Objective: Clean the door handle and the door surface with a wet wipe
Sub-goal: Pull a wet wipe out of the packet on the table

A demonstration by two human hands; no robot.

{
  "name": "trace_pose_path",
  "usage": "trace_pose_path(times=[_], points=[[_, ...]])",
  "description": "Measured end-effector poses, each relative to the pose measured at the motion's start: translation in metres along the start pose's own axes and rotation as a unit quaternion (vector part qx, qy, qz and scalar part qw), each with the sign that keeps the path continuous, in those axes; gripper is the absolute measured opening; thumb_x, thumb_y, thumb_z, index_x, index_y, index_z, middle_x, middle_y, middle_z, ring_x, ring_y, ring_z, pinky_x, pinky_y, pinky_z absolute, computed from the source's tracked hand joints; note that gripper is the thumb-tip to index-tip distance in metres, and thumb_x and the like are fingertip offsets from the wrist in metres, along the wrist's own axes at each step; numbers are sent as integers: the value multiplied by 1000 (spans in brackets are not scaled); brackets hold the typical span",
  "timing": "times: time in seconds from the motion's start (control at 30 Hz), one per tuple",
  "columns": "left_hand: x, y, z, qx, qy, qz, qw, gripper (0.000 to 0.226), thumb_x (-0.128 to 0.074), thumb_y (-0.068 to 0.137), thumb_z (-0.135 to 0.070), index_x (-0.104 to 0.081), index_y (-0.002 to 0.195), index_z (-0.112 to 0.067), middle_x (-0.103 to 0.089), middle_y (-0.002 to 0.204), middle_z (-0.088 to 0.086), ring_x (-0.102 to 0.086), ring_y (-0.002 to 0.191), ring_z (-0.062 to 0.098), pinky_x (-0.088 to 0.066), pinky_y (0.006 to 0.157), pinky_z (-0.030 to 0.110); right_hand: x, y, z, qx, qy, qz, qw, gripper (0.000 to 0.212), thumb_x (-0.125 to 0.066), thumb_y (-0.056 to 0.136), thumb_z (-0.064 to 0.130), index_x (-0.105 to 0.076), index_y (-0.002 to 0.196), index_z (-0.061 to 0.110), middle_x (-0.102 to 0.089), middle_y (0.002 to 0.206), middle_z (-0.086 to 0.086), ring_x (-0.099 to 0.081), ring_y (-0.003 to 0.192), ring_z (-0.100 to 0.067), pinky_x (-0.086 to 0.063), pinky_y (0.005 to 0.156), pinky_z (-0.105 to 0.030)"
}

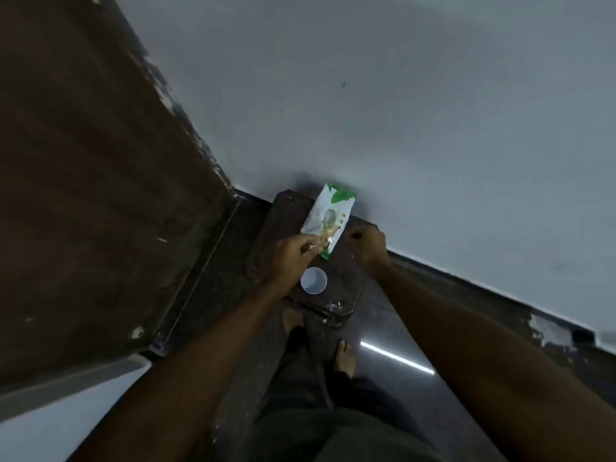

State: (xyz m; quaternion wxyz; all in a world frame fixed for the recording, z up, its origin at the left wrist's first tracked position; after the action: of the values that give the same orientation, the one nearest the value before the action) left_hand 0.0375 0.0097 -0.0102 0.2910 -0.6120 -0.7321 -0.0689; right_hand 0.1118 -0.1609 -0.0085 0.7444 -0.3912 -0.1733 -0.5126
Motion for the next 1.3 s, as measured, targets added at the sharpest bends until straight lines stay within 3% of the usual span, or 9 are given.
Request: trace_pose_path(times=[0.1, 0.23, 0.4, 0.5, 0.63, 0.87, 1.0, 1.13, 1.3], points=[[-8, 35, 10, 23, -14, 19, 999, 30, -78, 84, -14, -75, 112, -4, -76, 109, 10, -65, 90, 11, -37, 67, -8, -8, 29, -7, -57, 19, -14, 998, 22, -57, 86, 0, -78, 91, 1, -77, 98, -13, -72, 88, -26, -58, 83, -36], [-30, 71, 32, 68, -15, 16, 997, 31, -82, 80, -18, -76, 108, -6, -75, 106, 11, -68, 91, 22, -37, 65, -5, -30, 71, -19, -111, 3, -3, 994, 17, -61, 84, 3, -71, 73, -6, -70, 71, -18, -65, 67, -21, -51, 62, -33], [-56, 102, 60, 71, 55, 17, 996, 37, -82, 78, -18, -74, 112, -7, -68, 115, 14, -63, 108, 29, -47, 92, 28, -49, 115, -26, -118, -12, 12, 993, 12, -67, 87, 8, -77, 87, 3, -77, 93, -16, -71, 78, -22, -47, 63, -20], [-64, 114, 75, 65, 57, -7, 996, 35, -82, 75, -9, -74, 109, -3, -63, 116, 18, -61, 108, 35, -52, 95, 42, -63, 134, -28, -119, -15, 28, 992, 18, -61, 91, 9, -78, 98, 10, -75, 104, -13, -70, 94, -28, -51, 79, -27], [-76, 132, 87, 95, 82, 32, 992, 50, -83, 73, -15, -65, 120, -11, -55, 123, 15, -58, 112, 32, -54, 91, 41, -81, 151, -29, -118, -85, 66, 987, 23, -54, 91, 11, -73, 103, 9, -70, 109, -17, -66, 103, -35, -57, 89, -44], [-93, 145, 98, 46, 119, 63, 990, 52, -75, 82, -35, -55, 126, -16, -61, 121, 10, -58, 112, 32, -53, 85, 47, -119, 160, -42, -116, -173, 106, 972, 18, -55, 88, 9, -61, 103, 1, -64, 107, -22, -65, 98, -41, -47, 73, -38], [-98, 147, 102, 20, 227, 91, 970, 50, -68, 86, -41, -54, 132, -29, -59, 116, 8, -58, 108, 32, -55, 80, 48, -121, 170, -53, -176, -82, 84, 977, 21, -60, 87, 15, -66, 96, -3, -68, 101, -24, -67, 96, -38, -47, 69, -32], [-98, 149, 105, 40, 221, 92, 970, 37, -64, 87, -44, -61, 121, -30, -56, 117, 7, -55, 110, 33, -51, 84, 48, -104, 174, -54, -214, 0, 26, 977, 39, -69, 85, 33, -56, 54, 12, -53, 55, -2, -52, 55, -18, -31, 47, -24], [-98, 156, 104, 85, 207, 136, 965, 31, -64, 86, -45, -65, 115, -35, -56, 118, 6, -55, 113, 33, -50, 90, 51, -83, 161, -43, -267, 285, -46, 919, 29, -56, 82, 21, -57, 57, 5, -58, 62, -16, -50, 53, -24, -38, 53, -31]])
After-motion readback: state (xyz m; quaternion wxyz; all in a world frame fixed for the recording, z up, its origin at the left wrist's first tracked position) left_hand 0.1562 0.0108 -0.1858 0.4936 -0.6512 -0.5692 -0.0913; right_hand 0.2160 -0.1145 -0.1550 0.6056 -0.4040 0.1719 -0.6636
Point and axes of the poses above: each hand's wrist, its own y-axis towards the middle knuckle, its own x-axis out of the back of the hand, z = x × y, the point moved 4 cm from there along y, towards the middle knuckle
